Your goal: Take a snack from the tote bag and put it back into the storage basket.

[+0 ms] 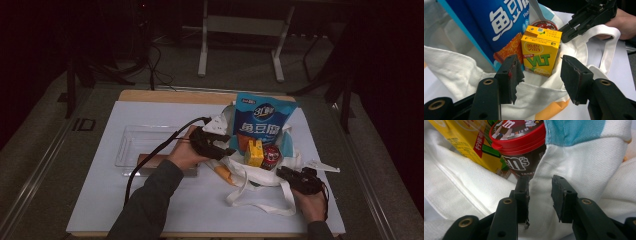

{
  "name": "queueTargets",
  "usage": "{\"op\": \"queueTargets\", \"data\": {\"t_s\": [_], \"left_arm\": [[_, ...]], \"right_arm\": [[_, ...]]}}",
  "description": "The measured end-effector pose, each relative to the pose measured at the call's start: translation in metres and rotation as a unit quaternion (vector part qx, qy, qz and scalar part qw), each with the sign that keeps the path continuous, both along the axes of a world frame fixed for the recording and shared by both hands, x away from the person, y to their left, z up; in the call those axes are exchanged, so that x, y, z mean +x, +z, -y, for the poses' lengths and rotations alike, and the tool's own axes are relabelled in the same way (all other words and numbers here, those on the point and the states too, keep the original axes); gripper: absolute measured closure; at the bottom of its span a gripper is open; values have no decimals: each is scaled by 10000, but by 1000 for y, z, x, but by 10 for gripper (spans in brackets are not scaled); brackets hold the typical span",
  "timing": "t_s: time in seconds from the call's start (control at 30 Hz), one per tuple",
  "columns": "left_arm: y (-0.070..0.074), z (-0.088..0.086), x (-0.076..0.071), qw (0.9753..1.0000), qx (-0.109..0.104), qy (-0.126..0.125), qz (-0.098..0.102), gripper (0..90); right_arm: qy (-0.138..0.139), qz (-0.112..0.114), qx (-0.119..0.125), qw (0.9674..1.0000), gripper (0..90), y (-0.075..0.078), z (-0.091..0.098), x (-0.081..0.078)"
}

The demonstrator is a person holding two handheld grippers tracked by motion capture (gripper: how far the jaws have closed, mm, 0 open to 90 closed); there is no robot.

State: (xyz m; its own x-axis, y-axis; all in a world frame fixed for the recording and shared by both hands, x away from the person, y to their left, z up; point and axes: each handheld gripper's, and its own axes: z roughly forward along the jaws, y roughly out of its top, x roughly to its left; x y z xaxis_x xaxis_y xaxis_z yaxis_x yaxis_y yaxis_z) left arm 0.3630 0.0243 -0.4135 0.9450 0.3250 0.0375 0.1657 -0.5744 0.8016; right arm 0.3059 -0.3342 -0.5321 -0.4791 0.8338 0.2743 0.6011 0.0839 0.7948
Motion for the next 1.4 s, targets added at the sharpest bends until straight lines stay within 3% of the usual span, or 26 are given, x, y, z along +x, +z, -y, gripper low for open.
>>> {"op": "queueTargets", "data": {"t_s": [0.53,1.0,1.2,1.4], "left_arm": [[-4,19,4,9998,97,-80,-154,477],[-8,33,11,9986,85,-223,-465,439],[-10,41,14,9984,187,-190,-491,391],[-15,50,18,9978,323,-141,-569,283]], "right_arm": [[4,-2,16,10000,664,0,0,0],[15,0,12,10000,660,0,0,0],[21,1,19,10000,656,0,0,0],[26,2,16,10000,656,0,0,0]]}}
